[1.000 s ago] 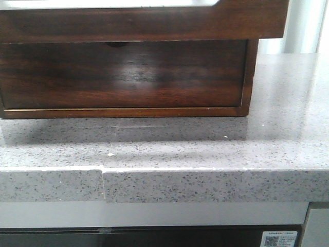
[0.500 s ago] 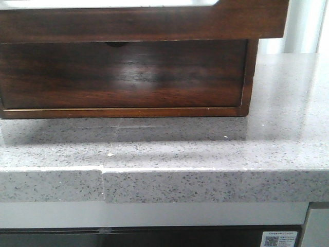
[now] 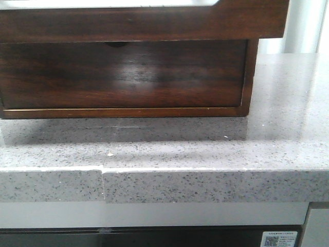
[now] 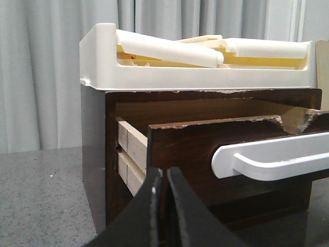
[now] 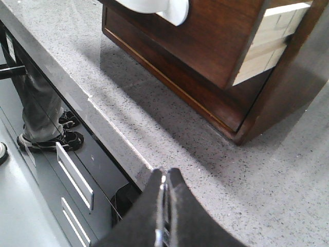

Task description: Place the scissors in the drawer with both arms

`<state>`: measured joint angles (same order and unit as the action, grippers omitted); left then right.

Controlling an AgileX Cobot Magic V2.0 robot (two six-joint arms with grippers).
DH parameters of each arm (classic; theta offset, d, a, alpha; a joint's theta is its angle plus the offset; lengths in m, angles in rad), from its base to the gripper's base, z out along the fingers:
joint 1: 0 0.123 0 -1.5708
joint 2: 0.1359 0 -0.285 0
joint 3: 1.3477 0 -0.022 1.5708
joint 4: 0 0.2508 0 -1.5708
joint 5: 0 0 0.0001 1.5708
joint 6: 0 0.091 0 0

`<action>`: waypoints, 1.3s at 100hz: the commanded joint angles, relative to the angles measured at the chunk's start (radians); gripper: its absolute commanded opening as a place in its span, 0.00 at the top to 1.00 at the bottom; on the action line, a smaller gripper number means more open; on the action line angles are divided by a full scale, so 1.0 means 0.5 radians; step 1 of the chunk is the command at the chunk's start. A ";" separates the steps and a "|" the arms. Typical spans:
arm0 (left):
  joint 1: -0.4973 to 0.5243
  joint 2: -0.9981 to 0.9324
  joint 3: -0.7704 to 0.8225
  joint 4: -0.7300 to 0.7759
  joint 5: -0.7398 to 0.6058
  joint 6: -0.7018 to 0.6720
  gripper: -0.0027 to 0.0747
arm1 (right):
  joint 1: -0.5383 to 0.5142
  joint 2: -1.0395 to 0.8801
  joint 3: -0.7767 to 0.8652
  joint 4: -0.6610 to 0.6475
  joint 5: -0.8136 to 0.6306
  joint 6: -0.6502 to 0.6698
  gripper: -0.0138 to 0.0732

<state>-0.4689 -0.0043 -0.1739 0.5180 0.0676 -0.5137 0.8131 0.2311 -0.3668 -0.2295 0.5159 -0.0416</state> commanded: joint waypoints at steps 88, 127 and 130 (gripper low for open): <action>0.017 -0.057 0.088 -0.818 -0.002 0.334 0.99 | 0.004 0.014 -0.049 -0.011 -0.141 0.012 0.91; 0.565 -0.057 0.276 -1.164 -0.305 1.027 0.99 | 0.004 0.014 -0.049 -0.011 -0.139 0.012 0.91; 0.600 -0.057 0.292 -1.164 -0.333 1.027 0.99 | 0.004 0.014 -0.049 -0.011 -0.139 0.012 0.91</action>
<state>-0.2188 -0.0043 -0.0129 -0.0437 0.0056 -0.0251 0.8131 0.2311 -0.3668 -0.2295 0.5159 -0.0352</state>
